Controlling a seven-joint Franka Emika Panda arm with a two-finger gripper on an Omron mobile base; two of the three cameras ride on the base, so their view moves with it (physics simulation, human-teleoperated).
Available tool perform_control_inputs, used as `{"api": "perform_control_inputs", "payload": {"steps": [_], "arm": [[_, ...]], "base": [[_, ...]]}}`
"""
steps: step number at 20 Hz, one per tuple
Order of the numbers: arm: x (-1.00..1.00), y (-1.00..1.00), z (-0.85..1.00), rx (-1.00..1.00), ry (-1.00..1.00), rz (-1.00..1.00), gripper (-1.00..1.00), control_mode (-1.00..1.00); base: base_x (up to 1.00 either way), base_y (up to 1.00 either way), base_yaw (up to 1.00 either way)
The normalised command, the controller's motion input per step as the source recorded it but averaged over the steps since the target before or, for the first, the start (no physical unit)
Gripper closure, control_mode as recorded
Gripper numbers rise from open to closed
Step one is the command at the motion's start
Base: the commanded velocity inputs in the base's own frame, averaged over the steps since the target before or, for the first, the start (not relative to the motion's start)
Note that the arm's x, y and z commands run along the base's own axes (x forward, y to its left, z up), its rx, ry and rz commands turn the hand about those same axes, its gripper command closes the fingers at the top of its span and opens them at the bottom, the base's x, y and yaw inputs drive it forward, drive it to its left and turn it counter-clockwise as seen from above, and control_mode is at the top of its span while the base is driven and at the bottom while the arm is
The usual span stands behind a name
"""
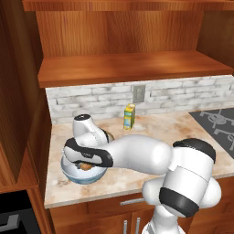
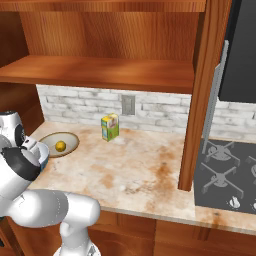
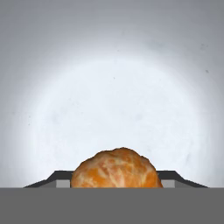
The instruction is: Pick both bowls and place them on the counter. Then place the lemon in one bowl and place the tangerine in the other bowl.
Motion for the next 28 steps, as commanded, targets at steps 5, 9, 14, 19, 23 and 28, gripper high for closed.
{"api": "perform_control_inputs", "payload": {"steps": [5,9,14,19,23,28], "arm": [[0.03,0.06,-0.13,-0.08,0.12,0.01,1.0,-1.0],[0.09,0.09,-0.14,-0.08,0.06,0.01,1.0,-1.0],[0.09,0.08,-0.09,-0.07,0.0,0.01,1.0,-1.0],[0.0,0.02,-0.04,-0.05,0.0,0.02,1.0,-1.0],[-0.11,-0.04,-0.05,0.0,0.0,0.01,1.0,-1.0],[-0.24,-0.16,0.0,0.0,0.0,0.03,-1.0,-1.0]], "base": [[0.0,0.0,0.0],[0.0,0.0,0.0],[0.0,0.0,0.0],[0.0,0.0,0.0],[0.0,0.0,0.0],[0.0,0.0,0.0]]}}
